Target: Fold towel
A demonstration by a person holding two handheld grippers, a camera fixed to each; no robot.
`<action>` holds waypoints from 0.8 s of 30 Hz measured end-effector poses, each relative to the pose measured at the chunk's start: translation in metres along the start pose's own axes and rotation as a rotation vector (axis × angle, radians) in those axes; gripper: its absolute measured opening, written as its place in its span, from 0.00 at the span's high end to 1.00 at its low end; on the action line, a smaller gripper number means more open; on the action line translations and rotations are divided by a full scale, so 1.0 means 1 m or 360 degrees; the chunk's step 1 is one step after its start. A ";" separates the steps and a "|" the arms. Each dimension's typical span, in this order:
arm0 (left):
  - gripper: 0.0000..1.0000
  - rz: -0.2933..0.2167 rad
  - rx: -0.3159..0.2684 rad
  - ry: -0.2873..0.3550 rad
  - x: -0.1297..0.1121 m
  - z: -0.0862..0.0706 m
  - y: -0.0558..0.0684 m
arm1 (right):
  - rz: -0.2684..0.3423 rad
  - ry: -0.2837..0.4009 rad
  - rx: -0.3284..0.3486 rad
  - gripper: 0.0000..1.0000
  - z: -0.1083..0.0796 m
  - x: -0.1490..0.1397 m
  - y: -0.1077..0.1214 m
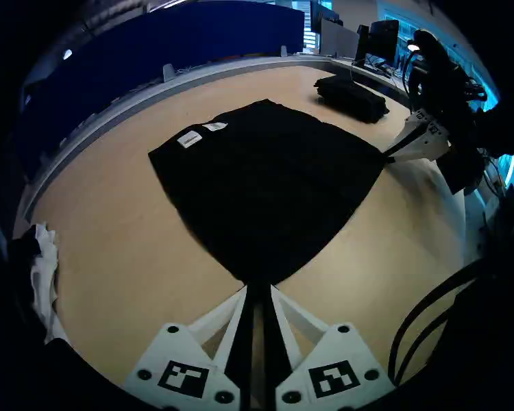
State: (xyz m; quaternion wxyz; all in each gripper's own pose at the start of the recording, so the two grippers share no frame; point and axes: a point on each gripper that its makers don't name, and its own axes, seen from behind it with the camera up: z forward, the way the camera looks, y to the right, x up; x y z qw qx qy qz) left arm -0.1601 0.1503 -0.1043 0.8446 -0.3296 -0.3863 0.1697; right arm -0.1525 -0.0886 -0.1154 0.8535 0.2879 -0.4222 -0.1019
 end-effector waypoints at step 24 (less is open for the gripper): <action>0.92 -0.0094 -0.0024 0.0063 0.025 -0.033 0.012 | 0.0033 0.0114 0.0034 0.98 -0.045 0.031 -0.013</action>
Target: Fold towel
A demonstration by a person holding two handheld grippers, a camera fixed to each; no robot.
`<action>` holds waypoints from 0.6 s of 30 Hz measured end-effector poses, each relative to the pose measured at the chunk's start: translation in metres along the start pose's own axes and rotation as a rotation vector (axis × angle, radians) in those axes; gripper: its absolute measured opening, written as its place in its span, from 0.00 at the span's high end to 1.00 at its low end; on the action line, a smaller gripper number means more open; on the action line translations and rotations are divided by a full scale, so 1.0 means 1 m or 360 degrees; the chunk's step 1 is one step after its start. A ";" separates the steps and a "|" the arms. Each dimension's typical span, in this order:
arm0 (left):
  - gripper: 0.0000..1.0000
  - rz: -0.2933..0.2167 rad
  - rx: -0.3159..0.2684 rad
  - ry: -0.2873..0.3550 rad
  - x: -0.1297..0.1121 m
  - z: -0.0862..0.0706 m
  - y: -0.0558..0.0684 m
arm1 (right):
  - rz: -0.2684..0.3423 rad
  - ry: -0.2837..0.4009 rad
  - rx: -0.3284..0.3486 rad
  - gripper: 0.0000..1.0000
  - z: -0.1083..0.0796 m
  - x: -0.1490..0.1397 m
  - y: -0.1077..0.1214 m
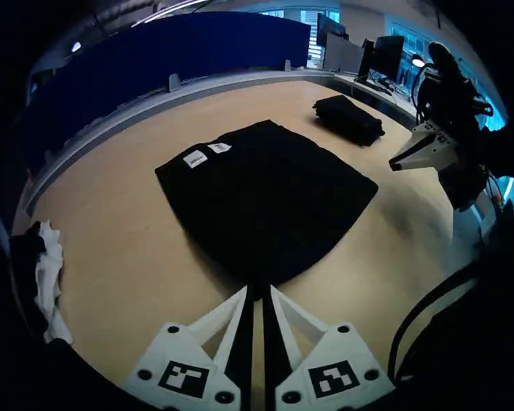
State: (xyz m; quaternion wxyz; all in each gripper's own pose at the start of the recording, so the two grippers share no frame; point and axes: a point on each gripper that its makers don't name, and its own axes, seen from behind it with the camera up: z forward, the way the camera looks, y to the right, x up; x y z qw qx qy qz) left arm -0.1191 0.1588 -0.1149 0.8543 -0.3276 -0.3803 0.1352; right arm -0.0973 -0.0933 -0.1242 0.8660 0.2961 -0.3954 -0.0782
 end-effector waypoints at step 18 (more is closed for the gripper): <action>0.92 0.0025 0.0010 -0.0009 -0.005 0.008 0.002 | -0.0051 -0.0036 -0.0082 0.47 0.012 -0.017 0.012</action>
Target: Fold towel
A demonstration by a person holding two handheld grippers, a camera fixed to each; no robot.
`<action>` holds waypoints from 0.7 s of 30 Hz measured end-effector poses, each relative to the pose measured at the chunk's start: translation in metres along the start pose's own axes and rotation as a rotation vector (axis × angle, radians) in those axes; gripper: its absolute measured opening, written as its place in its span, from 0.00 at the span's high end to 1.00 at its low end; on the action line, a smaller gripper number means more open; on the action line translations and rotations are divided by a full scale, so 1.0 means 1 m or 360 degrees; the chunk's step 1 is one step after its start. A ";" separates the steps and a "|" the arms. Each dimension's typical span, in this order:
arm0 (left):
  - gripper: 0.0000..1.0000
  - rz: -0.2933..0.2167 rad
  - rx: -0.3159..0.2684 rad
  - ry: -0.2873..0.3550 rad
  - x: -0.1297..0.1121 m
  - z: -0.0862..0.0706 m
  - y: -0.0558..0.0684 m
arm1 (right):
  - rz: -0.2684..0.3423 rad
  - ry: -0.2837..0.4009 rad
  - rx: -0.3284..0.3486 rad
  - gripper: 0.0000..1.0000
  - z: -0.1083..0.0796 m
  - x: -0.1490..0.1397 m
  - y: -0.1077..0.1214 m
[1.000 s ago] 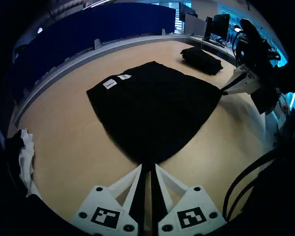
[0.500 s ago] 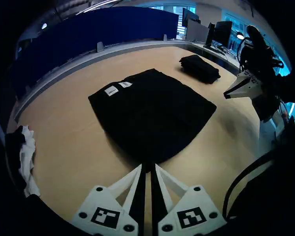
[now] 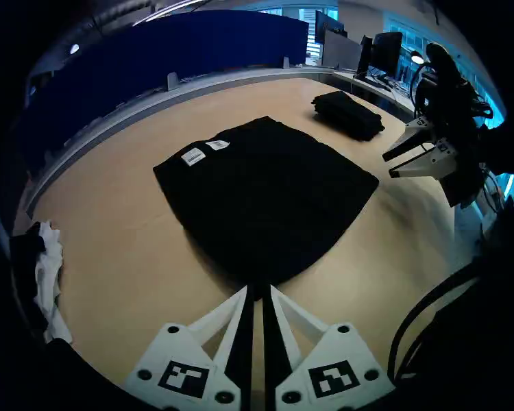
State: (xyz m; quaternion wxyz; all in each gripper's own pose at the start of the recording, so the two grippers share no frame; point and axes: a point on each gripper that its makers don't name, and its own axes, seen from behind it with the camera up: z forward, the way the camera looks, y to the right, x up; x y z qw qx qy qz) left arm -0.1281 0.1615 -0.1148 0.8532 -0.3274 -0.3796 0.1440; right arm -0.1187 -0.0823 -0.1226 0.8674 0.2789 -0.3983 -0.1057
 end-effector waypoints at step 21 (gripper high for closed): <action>0.92 0.0010 0.0003 0.0001 0.004 0.002 0.002 | -0.0011 -0.0074 0.0017 0.47 0.023 -0.027 0.002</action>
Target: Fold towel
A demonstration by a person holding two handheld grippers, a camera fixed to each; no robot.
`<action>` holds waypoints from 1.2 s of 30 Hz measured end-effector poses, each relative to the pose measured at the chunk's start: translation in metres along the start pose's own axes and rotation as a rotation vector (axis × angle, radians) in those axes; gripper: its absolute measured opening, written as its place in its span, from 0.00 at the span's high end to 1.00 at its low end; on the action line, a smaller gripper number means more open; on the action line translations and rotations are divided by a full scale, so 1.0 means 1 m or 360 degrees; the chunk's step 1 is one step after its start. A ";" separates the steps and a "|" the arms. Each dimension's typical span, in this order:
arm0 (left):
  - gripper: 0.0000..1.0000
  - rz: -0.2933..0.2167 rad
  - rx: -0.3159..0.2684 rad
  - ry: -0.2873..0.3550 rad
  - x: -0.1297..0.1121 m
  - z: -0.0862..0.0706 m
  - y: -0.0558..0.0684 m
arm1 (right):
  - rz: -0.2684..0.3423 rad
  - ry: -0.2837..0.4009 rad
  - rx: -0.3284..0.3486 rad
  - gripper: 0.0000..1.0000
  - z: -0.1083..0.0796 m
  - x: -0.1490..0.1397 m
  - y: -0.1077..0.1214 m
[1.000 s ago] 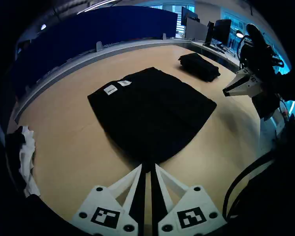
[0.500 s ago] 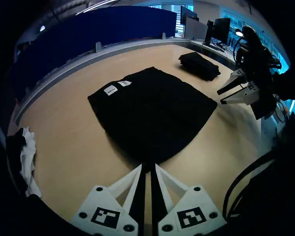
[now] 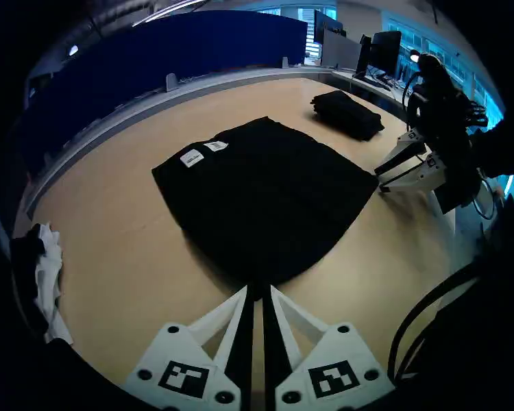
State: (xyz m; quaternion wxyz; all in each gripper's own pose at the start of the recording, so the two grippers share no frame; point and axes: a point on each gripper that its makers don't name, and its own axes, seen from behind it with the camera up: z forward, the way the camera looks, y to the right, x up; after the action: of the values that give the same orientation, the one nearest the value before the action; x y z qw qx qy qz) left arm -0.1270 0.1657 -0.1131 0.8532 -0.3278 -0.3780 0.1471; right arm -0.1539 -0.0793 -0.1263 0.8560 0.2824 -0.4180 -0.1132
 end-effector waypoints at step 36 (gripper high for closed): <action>0.92 0.0000 0.0020 -0.0005 -0.005 0.000 -0.002 | -0.0026 -0.0018 0.0027 0.95 0.001 0.006 -0.004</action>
State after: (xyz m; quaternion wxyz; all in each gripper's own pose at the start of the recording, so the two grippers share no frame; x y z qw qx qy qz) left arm -0.1303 0.1617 -0.1140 0.8547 -0.3223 -0.3784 0.1500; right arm -0.1512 -0.0852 -0.1244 0.8502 0.2923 -0.4215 -0.1182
